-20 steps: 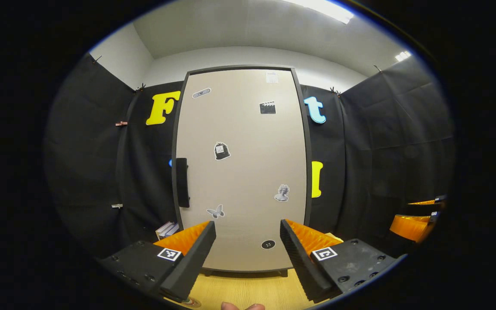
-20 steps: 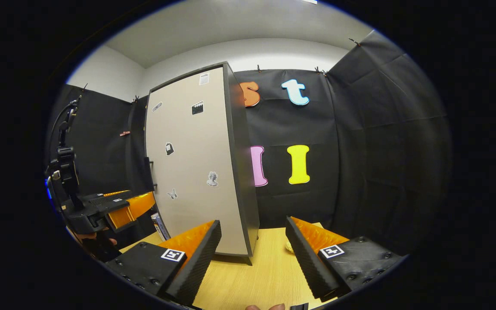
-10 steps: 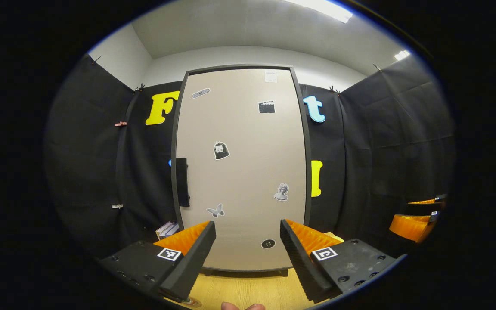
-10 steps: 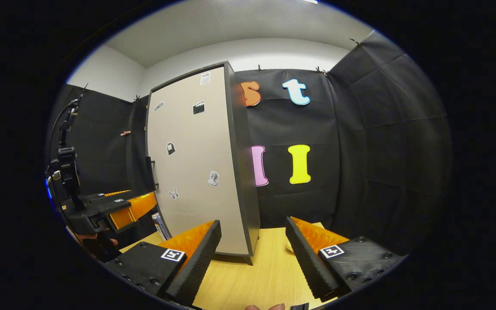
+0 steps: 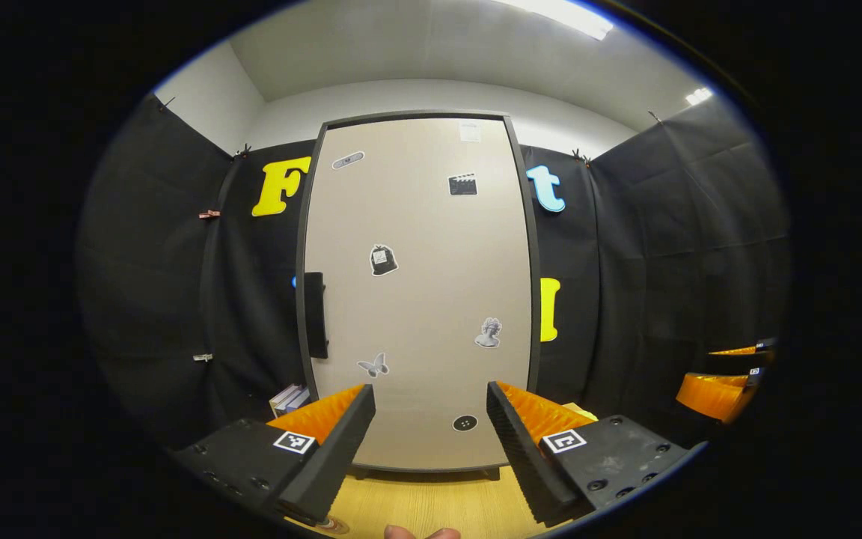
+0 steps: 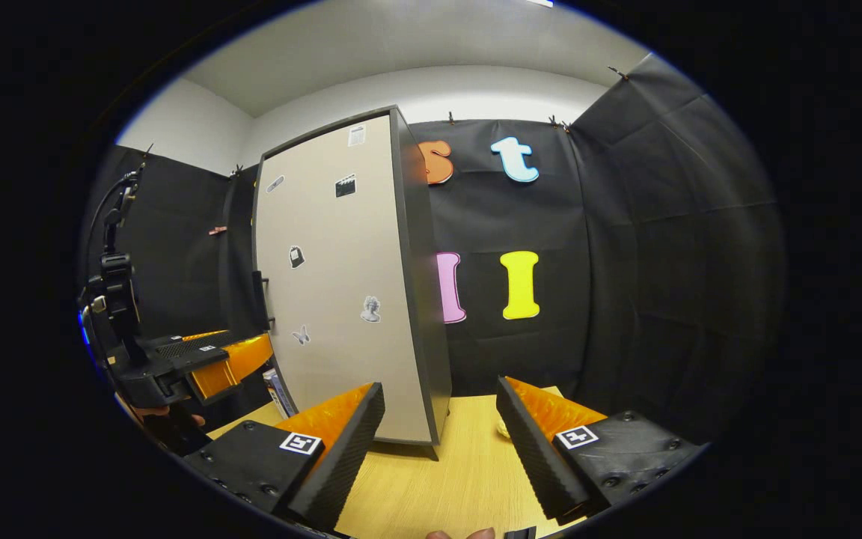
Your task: Open the cabinet door with the right hand, grasp the bottle in the cabinet with the left hand and place it on the coaster, then close the cabinet door with the right hand.
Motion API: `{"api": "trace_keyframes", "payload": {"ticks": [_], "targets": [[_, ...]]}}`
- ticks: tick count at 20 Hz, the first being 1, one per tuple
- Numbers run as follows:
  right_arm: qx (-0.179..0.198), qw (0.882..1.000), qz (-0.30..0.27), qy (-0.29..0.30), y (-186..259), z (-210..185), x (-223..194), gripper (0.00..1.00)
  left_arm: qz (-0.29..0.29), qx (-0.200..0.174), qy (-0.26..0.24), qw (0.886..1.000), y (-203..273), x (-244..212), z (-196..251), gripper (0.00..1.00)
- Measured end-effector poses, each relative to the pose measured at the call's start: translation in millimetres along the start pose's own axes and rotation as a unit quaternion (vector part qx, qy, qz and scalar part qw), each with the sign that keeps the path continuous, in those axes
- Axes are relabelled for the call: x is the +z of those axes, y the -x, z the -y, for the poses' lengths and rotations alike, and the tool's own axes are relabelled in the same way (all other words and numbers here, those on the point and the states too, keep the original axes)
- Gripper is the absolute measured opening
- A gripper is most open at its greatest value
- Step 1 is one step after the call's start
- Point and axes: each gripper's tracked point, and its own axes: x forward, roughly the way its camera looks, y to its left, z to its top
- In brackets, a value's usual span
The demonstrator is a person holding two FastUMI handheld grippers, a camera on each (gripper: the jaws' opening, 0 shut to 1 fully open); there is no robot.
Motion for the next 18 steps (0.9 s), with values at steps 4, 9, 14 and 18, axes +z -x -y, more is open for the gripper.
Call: {"api": "trace_keyframes", "payload": {"ticks": [4, 9, 14, 18], "targets": [[0.000, 1.000, 0.000, 0.001, -1.0, -1.4, 0.0, 0.98, 0.001, -0.001, -0.002, 1.000, -0.3, -0.2, 0.1, 0.95], [0.000, 1.000, 0.000, 0.001, -2.0, -1.3, 0.4, 0.98, 0.000, -0.001, -0.002, 1.000, -1.3, -0.4, -0.9, 0.95], [-0.002, 1.000, 0.001, 0.001, -2.9, -0.5, 0.1, 0.98, -0.001, -0.001, -0.003, 1.000, -2.6, -0.8, -0.7, 0.95], [-0.006, 1.000, 0.002, -0.001, -2.4, 1.7, 1.5, 0.98, -0.001, -0.002, -0.004, 1.000, -2.7, -0.5, 1.1, 0.95]]}}
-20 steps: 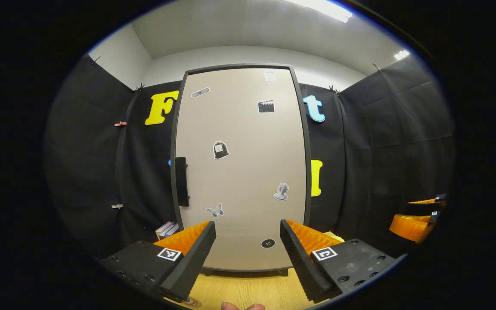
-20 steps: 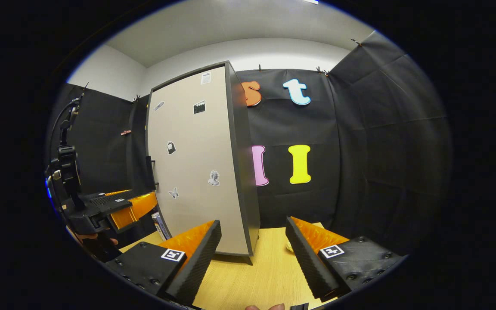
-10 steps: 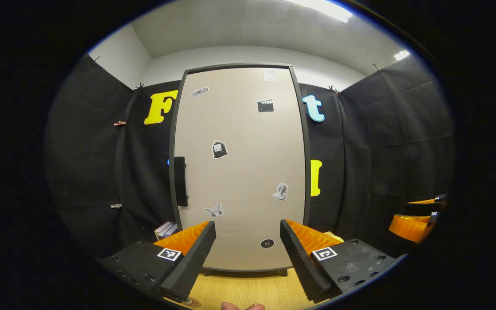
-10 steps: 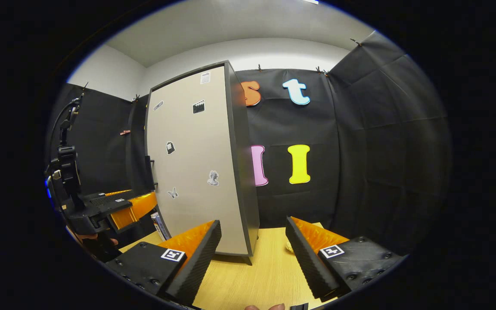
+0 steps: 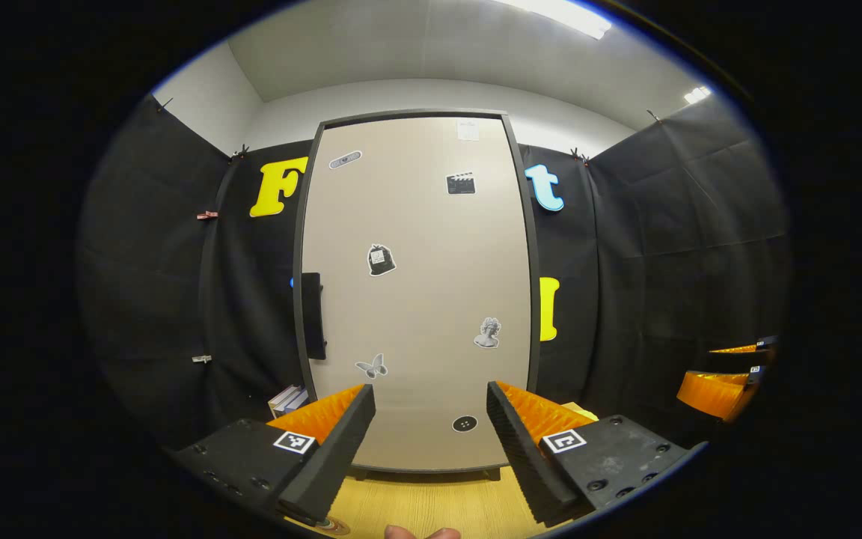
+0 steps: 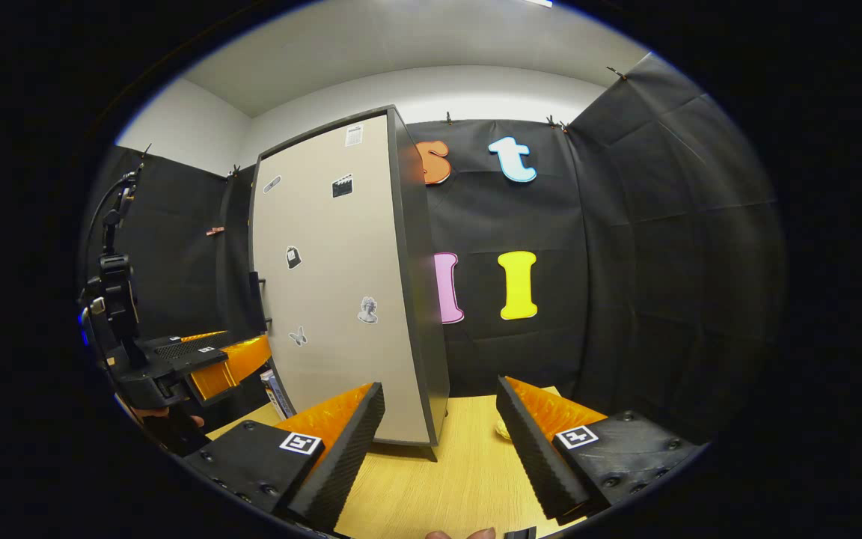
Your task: Open the cabinet door with the right hand, grasp the bottle in the cabinet with the left hand and place it on the coaster, then close the cabinet door with the right hand.
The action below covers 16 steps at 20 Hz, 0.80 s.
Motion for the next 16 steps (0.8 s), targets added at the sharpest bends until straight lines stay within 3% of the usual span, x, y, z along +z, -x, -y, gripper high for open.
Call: {"api": "trace_keyframes", "payload": {"ticks": [16], "targets": [[0.000, 1.000, -0.001, 0.000, -1.3, 0.1, -2.1, 0.98, -0.001, 0.000, 0.000, 1.000, -1.6, -1.7, 0.9, 0.95]]}}
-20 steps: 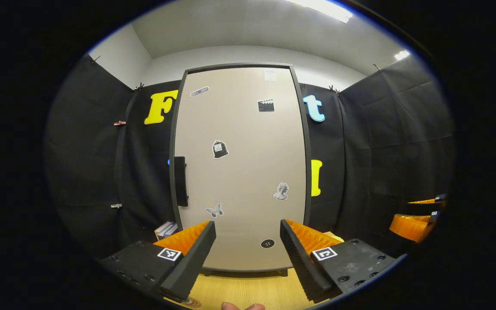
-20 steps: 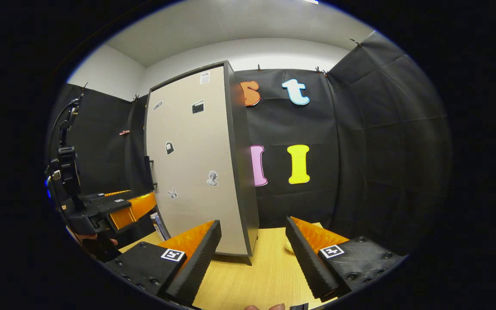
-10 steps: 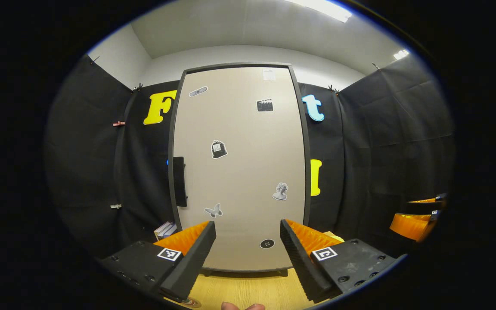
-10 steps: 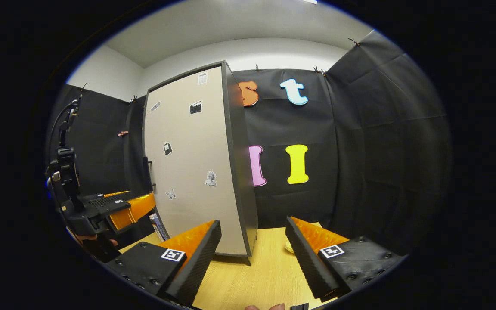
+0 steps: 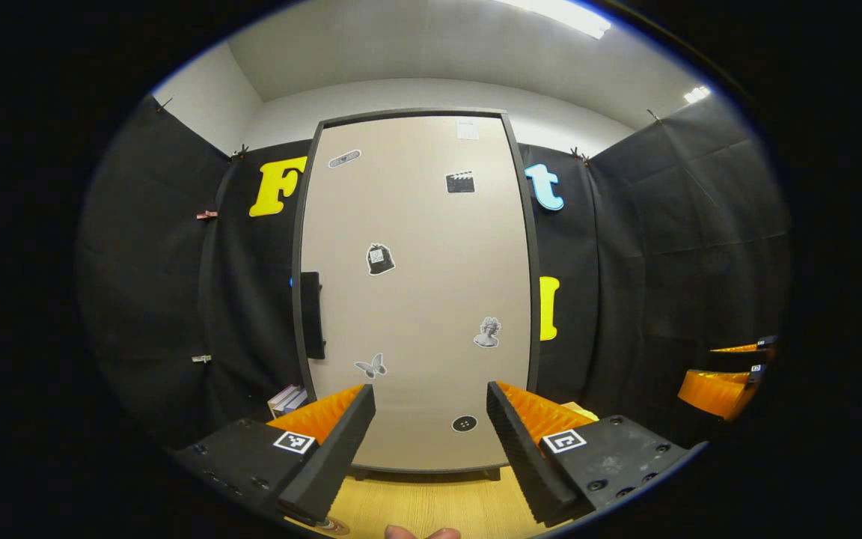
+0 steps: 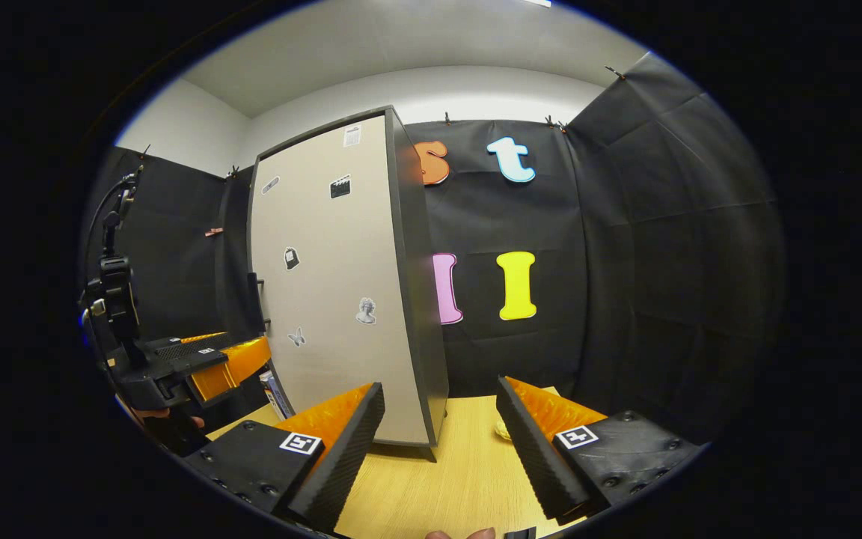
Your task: Open the cabinet door with the right hand, grasp the bottle in the cabinet with the left hand and place it on the coaster, then close the cabinet door with the right hand.
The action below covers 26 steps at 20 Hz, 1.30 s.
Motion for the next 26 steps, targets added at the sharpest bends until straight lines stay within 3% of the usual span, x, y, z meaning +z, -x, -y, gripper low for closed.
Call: {"api": "trace_keyframes", "payload": {"ticks": [11, 16, 22, 26], "targets": [[-0.003, 1.000, 0.022, -0.006, -26, -2, 16, 0.98, 0.003, -0.011, -0.007, 1.000, 9, 7, -10, 0.94], [-0.066, 0.995, 0.047, 0.065, -56, 26, 19, 0.98, -0.020, -0.013, -0.028, 0.999, 26, -8, -21, 0.95], [-0.063, 0.994, 0.066, 0.066, -77, -29, 34, 0.97, -0.040, -0.030, -0.020, 0.999, 36, -35, -33, 0.93], [-0.061, 0.994, 0.059, 0.062, -80, -44, 32, 0.98, -0.033, -0.030, -0.029, 0.999, 34, -28, -39, 0.93]]}}
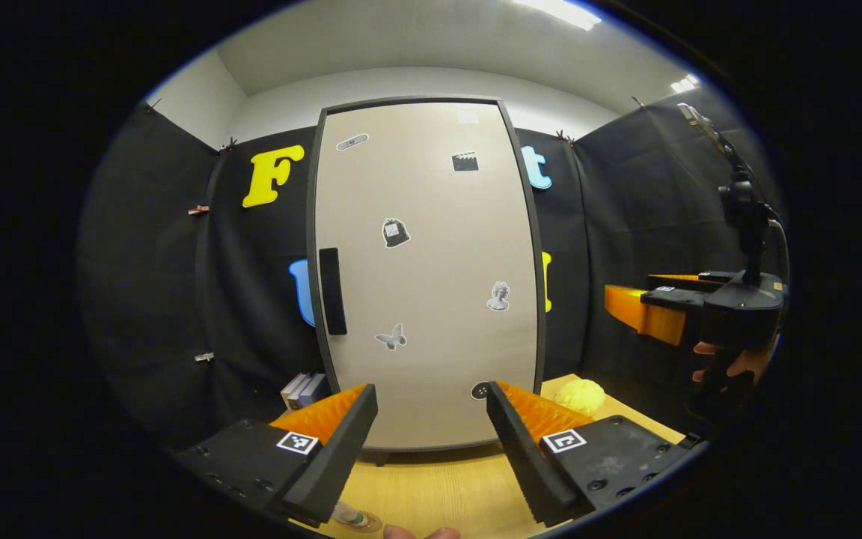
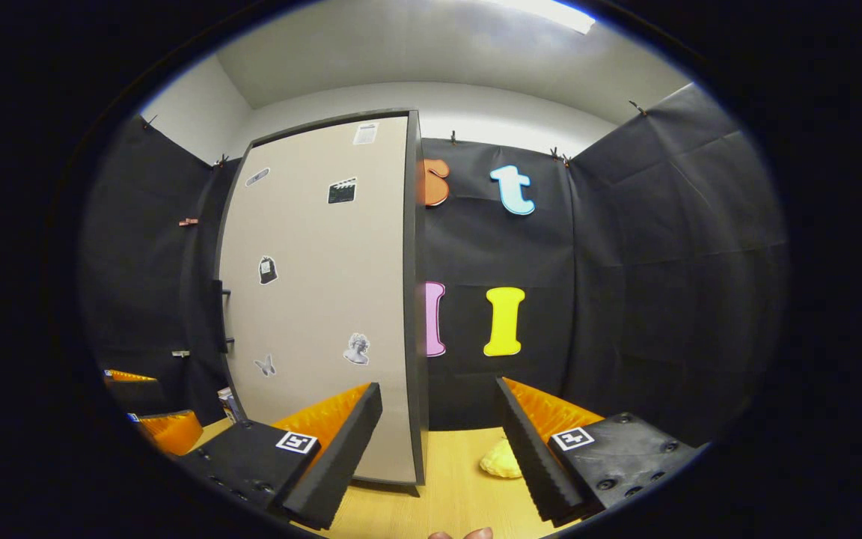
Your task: Open the cabinet door with the right hand, grasp the bottle in the cabinet with the left hand and place it on the coaster, then close the cabinet door with the right hand.
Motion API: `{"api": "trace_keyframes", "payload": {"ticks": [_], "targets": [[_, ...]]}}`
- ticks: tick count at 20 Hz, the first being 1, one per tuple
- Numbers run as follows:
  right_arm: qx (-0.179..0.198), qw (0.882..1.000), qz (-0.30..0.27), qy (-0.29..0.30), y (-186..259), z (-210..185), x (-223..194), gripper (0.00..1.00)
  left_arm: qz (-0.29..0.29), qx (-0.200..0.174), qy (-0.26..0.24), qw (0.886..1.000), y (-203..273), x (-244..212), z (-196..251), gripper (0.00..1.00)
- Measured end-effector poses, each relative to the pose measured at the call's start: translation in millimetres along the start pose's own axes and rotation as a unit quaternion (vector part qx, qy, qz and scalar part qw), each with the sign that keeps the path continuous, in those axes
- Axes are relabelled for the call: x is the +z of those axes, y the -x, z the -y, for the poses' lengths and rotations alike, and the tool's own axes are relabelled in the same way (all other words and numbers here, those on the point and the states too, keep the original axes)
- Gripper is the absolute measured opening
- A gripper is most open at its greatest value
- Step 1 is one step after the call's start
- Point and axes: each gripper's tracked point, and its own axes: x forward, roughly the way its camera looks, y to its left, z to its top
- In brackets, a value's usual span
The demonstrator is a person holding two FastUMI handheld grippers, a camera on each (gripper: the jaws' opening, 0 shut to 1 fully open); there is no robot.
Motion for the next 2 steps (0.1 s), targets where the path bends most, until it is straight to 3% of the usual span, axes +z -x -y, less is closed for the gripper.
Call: {"api": "trace_keyframes", "payload": {"ticks": [2], "targets": [[-0.001, 1.000, -0.001, -0.003, 0.9, -1.5, 0.0, 0.98, 0.003, -0.004, 0.003, 1.000, -0.3, 0.0, 2.1, 0.93]]}}
